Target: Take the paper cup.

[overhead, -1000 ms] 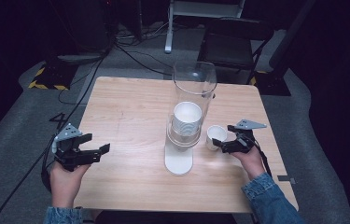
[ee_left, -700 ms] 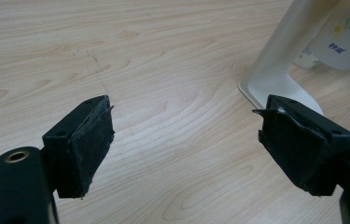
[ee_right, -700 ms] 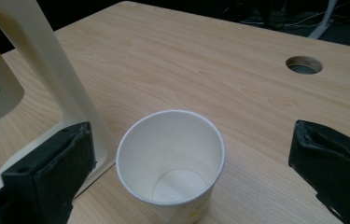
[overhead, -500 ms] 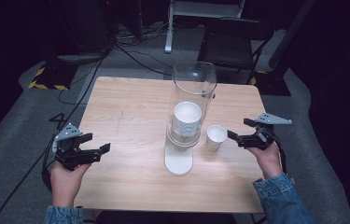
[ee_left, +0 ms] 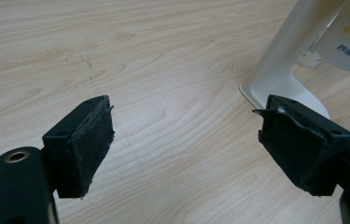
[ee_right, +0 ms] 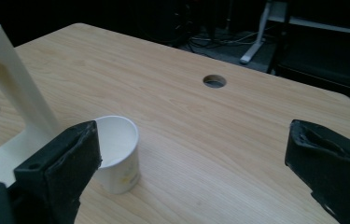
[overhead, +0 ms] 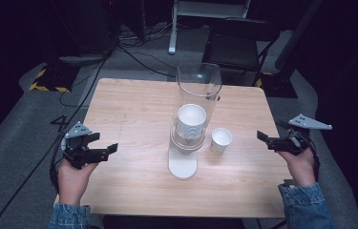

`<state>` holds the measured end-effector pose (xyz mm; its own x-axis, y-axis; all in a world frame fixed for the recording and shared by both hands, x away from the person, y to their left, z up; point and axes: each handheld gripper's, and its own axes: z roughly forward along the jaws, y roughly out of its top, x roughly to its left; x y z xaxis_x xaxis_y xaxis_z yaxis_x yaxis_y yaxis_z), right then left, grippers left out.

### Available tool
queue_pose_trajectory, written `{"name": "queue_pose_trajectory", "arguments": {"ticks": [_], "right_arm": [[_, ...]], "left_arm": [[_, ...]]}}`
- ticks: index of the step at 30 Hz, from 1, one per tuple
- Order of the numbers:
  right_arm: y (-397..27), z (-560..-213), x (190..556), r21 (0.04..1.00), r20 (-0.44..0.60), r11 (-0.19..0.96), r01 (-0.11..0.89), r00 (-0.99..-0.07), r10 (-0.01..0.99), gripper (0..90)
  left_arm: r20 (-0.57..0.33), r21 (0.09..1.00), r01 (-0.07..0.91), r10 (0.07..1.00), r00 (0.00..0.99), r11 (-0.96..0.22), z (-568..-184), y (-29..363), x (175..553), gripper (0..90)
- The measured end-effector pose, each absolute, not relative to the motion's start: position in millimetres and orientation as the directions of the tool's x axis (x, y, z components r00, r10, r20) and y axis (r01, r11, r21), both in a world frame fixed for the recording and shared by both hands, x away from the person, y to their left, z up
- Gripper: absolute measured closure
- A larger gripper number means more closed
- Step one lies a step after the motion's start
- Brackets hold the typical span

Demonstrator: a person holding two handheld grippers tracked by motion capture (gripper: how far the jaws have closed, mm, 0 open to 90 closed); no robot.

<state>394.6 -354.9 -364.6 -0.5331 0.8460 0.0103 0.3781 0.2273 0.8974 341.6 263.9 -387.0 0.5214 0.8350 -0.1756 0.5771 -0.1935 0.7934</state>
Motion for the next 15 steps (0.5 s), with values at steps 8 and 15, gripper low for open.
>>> {"name": "queue_pose_trajectory", "arguments": {"ticks": [8,15], "right_arm": [[-391.0,-358.5,389.0,0.896,0.093,0.079,0.436,-0.359,0.929,4.5],[-394.7,-358.2,390.4,0.888,0.009,0.171,0.426,-0.387,0.922,8.8]], "left_arm": [[-0.170,0.796,0.577,0.847,0.504,-0.184,-386.3,268.1,343.0,17.7],[-0.173,0.792,0.587,0.861,0.478,-0.168,-388.9,277.5,342.1,17.7]]}}
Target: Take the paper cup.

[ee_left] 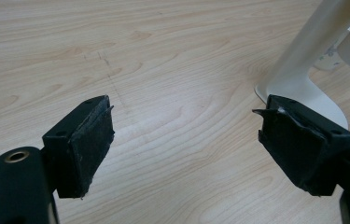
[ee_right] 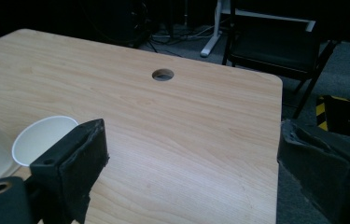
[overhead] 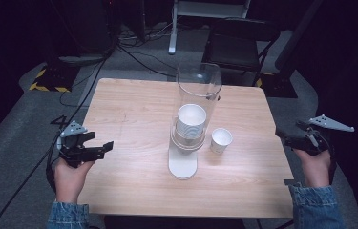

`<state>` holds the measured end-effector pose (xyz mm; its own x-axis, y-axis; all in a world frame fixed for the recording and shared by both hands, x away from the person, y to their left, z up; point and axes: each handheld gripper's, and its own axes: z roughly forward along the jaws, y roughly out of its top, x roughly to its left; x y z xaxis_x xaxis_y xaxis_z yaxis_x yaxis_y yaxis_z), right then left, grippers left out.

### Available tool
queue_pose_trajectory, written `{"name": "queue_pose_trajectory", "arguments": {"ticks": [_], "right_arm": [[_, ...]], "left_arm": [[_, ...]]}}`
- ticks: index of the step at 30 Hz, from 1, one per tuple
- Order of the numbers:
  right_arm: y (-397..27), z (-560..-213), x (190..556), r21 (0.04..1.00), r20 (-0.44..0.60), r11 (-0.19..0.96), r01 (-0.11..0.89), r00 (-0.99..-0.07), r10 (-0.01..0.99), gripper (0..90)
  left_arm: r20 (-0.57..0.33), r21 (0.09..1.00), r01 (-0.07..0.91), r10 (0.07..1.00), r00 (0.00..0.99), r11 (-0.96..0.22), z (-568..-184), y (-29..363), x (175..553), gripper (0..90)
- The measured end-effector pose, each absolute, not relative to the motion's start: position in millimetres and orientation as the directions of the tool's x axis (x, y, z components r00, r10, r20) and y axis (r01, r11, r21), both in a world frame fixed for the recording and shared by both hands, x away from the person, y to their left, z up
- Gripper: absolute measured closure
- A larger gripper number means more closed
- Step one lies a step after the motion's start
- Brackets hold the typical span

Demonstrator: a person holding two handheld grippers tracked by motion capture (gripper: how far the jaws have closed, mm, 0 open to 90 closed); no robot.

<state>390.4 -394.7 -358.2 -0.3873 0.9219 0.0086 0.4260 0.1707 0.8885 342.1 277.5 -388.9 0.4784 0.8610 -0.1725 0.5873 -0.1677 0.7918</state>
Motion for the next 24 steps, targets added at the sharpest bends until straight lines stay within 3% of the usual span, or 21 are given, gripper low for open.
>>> {"name": "queue_pose_trajectory", "arguments": {"ticks": [7,24], "right_arm": [[-405.3,-359.3,390.5,0.883,0.024,0.132,0.450,-0.325,0.946,8.9],[-401.0,-361.7,392.5,0.885,0.025,0.142,0.444,-0.349,0.937,8.9]], "left_arm": [[-0.182,0.797,0.584,0.861,0.475,-0.154,-388.1,280.0,341.3,17.7],[-0.185,0.796,0.586,0.859,0.478,-0.155,-388.2,279.6,341.1,17.6]]}}
